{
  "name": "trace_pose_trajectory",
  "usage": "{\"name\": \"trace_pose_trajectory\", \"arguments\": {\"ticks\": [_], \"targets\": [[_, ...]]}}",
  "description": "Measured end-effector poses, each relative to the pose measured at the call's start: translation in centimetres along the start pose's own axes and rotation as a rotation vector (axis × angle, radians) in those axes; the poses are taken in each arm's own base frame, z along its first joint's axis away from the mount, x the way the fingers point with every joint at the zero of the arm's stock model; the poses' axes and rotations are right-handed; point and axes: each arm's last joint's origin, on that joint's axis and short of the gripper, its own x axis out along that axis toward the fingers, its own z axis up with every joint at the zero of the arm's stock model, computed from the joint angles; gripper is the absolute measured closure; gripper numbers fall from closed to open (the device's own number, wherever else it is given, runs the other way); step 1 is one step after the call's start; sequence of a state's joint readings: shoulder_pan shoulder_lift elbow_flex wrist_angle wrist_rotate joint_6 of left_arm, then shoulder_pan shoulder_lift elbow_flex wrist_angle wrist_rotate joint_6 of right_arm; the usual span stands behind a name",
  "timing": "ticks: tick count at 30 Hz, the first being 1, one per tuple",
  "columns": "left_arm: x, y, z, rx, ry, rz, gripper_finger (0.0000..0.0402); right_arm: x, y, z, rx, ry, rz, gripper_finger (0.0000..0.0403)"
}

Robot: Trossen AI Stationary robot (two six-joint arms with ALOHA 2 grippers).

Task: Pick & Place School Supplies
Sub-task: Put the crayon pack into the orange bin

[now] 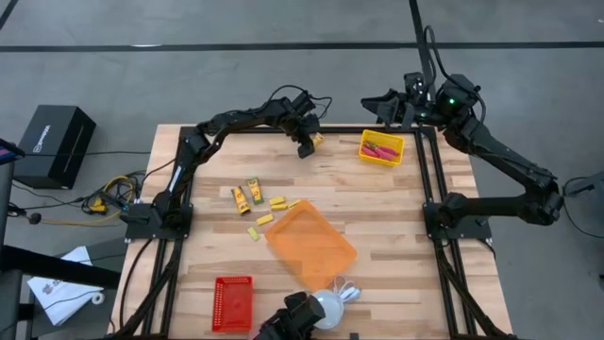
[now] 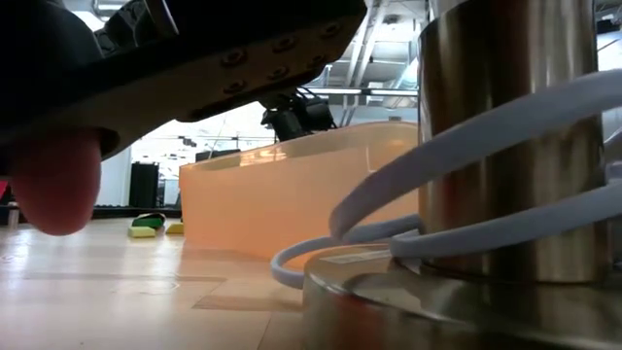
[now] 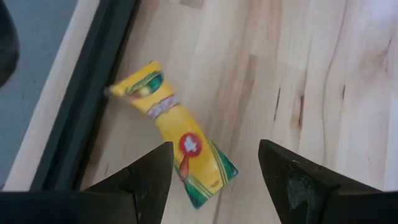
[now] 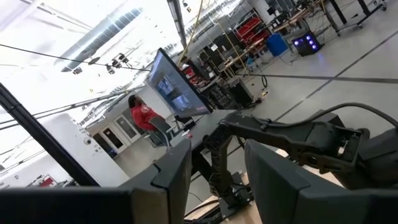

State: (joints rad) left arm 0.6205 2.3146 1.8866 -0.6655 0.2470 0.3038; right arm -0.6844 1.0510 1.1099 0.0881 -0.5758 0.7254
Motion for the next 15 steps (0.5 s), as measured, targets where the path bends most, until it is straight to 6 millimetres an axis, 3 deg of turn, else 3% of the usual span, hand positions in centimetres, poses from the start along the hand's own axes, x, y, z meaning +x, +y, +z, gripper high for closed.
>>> {"name": "trace_pose_trajectory", "arguments": {"ticks": [7, 15], "targets": [[0.02, -0.01, -0.03, -0.006, 0.003, -0.001, 0.0174, 0.15, -0.05, -0.09, -0.005, 0.004, 0.002, 0.0262], [0.03, -0.11, 0.00, -0.055, 0.002, -0.006, 0.0223, 0.15, -0.04, -0.07, -0.009, 0.004, 0.003, 0.0262]]}}
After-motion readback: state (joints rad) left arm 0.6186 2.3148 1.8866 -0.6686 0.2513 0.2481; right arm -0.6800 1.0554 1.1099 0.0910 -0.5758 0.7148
